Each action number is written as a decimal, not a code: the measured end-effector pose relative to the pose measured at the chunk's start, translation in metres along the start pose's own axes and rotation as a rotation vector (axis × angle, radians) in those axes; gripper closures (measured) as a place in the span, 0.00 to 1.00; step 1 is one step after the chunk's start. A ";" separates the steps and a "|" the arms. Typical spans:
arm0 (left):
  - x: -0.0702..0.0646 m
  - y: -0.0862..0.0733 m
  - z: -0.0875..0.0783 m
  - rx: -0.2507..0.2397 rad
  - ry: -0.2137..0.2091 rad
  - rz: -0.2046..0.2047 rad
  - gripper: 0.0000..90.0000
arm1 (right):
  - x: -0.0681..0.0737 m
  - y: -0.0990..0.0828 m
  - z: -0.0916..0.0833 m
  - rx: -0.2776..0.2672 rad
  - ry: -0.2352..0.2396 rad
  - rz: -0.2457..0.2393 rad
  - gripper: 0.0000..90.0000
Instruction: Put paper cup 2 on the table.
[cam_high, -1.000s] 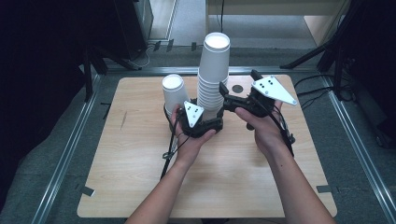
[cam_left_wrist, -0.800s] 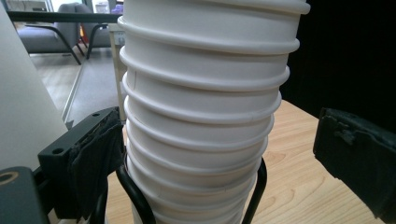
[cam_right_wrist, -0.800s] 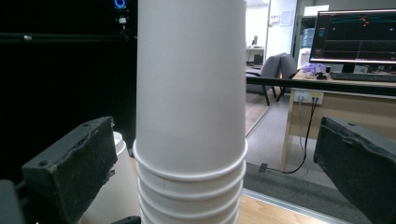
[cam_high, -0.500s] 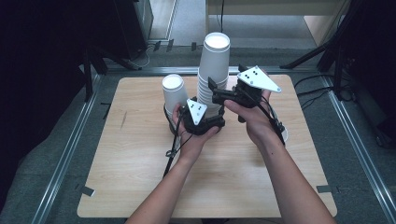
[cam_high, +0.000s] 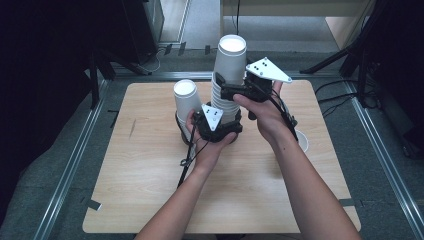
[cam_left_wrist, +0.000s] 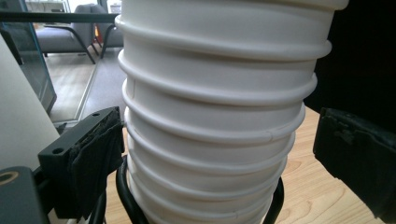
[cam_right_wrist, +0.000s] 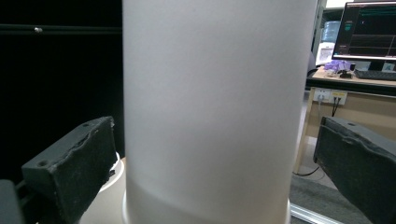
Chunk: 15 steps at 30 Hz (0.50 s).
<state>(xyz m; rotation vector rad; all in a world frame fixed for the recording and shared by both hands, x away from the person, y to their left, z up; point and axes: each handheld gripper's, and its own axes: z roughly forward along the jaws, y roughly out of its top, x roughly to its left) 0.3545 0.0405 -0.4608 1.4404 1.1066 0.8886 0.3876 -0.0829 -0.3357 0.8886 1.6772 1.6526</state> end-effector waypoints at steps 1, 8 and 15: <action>0.000 0.000 0.000 -0.003 0.000 -0.002 0.02 | 0.000 0.000 0.002 0.004 0.003 0.007 0.00; -0.001 0.000 0.002 0.000 0.008 0.000 0.02 | -0.003 -0.003 0.013 0.026 -0.003 0.027 0.00; -0.001 0.000 0.002 0.001 0.016 -0.001 0.05 | -0.005 -0.006 0.022 0.052 0.011 0.074 0.00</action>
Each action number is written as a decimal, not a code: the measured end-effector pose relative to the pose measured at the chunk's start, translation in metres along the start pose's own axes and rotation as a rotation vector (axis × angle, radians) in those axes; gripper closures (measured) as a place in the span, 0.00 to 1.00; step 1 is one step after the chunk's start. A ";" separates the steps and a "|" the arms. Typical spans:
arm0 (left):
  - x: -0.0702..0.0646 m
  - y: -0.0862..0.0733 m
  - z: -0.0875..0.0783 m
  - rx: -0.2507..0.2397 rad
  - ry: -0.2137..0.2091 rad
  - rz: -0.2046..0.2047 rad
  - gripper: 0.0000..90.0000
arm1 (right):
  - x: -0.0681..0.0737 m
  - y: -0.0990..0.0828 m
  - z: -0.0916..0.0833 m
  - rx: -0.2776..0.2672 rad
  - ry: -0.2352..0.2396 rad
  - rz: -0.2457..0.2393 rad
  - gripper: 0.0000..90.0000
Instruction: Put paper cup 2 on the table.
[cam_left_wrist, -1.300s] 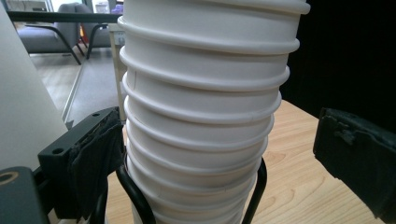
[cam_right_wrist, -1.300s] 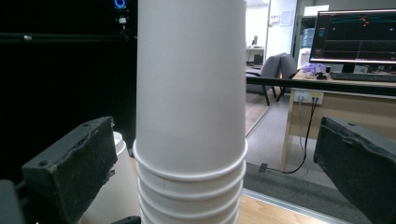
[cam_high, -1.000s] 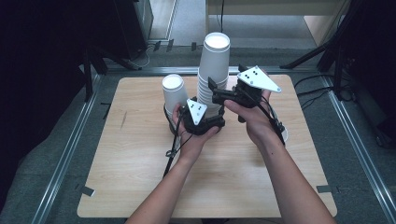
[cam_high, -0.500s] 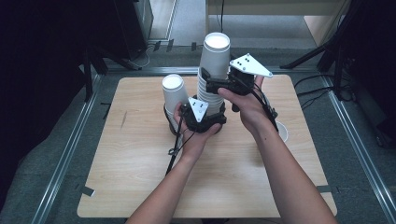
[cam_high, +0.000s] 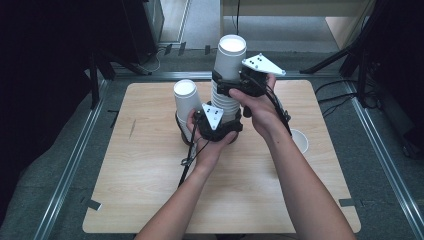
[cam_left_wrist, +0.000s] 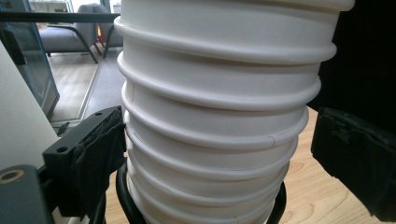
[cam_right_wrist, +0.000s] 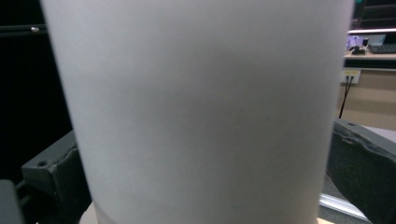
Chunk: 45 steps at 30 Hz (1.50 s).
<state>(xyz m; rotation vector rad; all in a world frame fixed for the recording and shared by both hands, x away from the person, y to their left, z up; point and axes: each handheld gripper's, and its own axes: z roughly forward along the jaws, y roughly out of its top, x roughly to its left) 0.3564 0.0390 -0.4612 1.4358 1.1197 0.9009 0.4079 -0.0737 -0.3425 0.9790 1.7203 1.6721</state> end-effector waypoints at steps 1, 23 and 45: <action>0.000 0.000 0.000 0.001 0.000 0.000 0.05 | 0.000 -0.001 0.001 0.000 0.002 0.000 0.01; 0.001 0.000 -0.001 0.008 0.000 -0.008 0.06 | 0.009 0.005 -0.001 -0.037 -0.032 -0.042 0.12; 0.001 0.000 -0.001 0.015 0.003 -0.007 0.07 | 0.014 0.029 -0.008 -0.108 -0.067 -0.032 0.13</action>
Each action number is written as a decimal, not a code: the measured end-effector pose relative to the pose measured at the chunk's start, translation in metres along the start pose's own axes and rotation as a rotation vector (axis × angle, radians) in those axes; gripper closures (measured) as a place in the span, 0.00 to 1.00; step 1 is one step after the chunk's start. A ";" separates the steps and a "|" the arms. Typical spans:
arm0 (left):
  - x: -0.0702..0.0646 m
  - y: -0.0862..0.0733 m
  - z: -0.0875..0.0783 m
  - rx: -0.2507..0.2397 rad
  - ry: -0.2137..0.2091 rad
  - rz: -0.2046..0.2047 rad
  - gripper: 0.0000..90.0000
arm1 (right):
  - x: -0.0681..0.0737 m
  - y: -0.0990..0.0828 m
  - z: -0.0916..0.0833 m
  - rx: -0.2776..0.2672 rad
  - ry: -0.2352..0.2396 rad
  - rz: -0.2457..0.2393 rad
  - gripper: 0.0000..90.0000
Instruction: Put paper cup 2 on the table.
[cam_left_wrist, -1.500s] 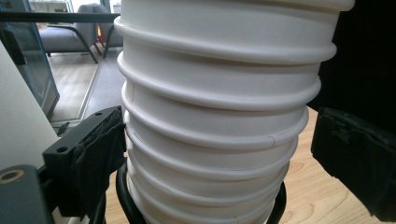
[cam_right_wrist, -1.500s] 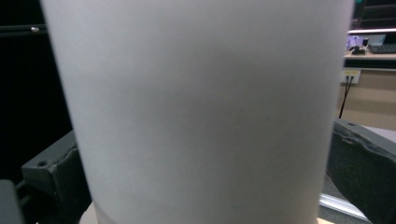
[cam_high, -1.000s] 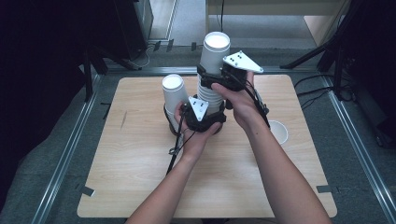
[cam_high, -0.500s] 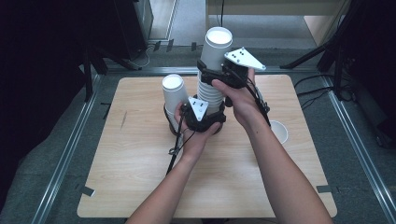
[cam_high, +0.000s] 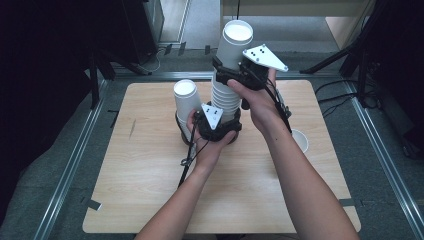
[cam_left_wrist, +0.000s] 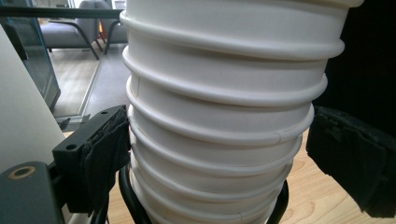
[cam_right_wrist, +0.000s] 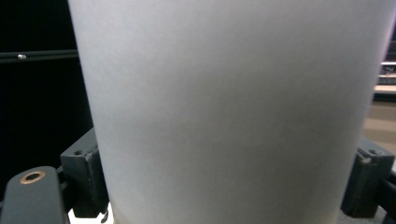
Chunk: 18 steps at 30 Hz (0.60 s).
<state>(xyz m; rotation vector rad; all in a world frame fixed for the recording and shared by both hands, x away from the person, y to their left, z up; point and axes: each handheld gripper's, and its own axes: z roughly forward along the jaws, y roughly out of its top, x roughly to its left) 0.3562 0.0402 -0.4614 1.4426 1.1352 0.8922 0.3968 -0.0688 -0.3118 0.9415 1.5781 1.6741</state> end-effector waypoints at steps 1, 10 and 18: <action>0.000 0.000 0.000 0.002 -0.001 0.002 0.07 | 0.000 0.001 0.000 -0.002 0.000 -0.007 0.13; 0.000 -0.003 -0.001 0.011 -0.002 0.003 0.07 | 0.001 0.012 -0.005 -0.055 -0.012 0.001 0.14; 0.000 -0.005 -0.002 0.013 -0.002 0.005 0.07 | 0.006 0.022 -0.011 -0.124 -0.045 -0.013 0.16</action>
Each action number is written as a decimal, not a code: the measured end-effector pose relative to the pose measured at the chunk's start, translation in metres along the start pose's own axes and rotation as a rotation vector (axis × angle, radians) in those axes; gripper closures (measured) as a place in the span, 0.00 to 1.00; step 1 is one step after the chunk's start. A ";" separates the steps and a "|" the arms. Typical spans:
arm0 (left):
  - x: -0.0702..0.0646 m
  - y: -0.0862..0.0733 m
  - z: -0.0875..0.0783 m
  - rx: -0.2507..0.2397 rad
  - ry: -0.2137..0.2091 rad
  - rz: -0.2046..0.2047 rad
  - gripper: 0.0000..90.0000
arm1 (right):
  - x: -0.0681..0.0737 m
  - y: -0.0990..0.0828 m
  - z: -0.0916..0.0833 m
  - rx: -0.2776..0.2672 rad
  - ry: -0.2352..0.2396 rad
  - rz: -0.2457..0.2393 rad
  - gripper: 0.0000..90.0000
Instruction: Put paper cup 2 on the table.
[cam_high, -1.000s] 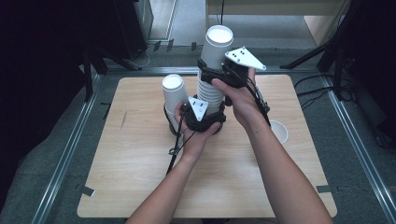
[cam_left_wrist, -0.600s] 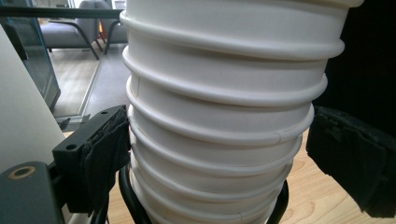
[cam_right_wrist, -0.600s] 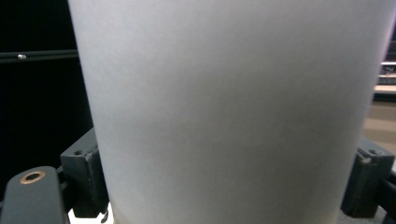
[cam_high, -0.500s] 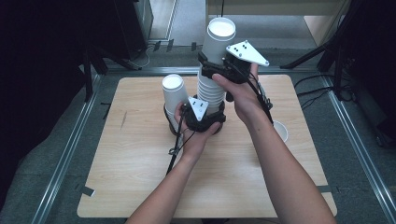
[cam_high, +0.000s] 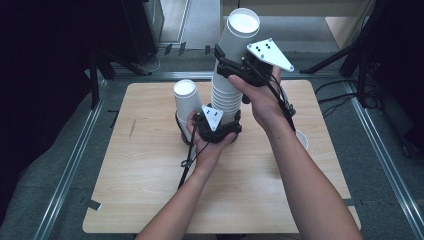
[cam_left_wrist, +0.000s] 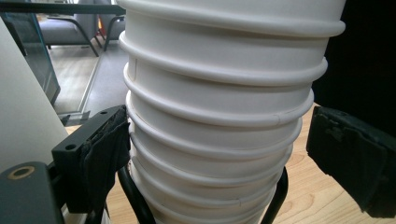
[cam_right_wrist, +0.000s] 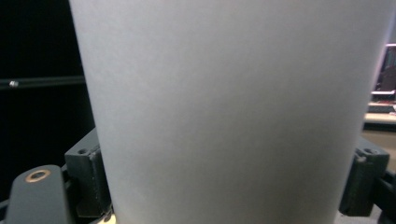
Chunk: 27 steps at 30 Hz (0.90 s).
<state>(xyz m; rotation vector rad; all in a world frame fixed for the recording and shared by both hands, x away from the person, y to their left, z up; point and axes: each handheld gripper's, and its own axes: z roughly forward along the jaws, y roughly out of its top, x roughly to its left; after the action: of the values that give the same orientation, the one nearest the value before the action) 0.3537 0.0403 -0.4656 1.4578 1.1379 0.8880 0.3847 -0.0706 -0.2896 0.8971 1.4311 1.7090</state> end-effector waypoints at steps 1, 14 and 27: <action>0.000 0.000 0.000 0.003 0.000 0.002 0.07 | 0.000 0.001 -0.001 -0.010 -0.001 0.005 0.16; 0.000 0.000 -0.002 0.002 -0.006 0.006 0.07 | 0.003 0.014 -0.010 -0.076 -0.027 0.003 0.16; 0.000 -0.001 -0.005 0.000 -0.010 0.014 0.07 | -0.005 0.026 -0.025 -0.112 -0.039 -0.004 0.16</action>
<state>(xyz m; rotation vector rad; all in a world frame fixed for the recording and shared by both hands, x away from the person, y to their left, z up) 0.3490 0.0414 -0.4658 1.4705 1.1218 0.8889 0.3633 -0.0897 -0.2675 0.8611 1.2980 1.7412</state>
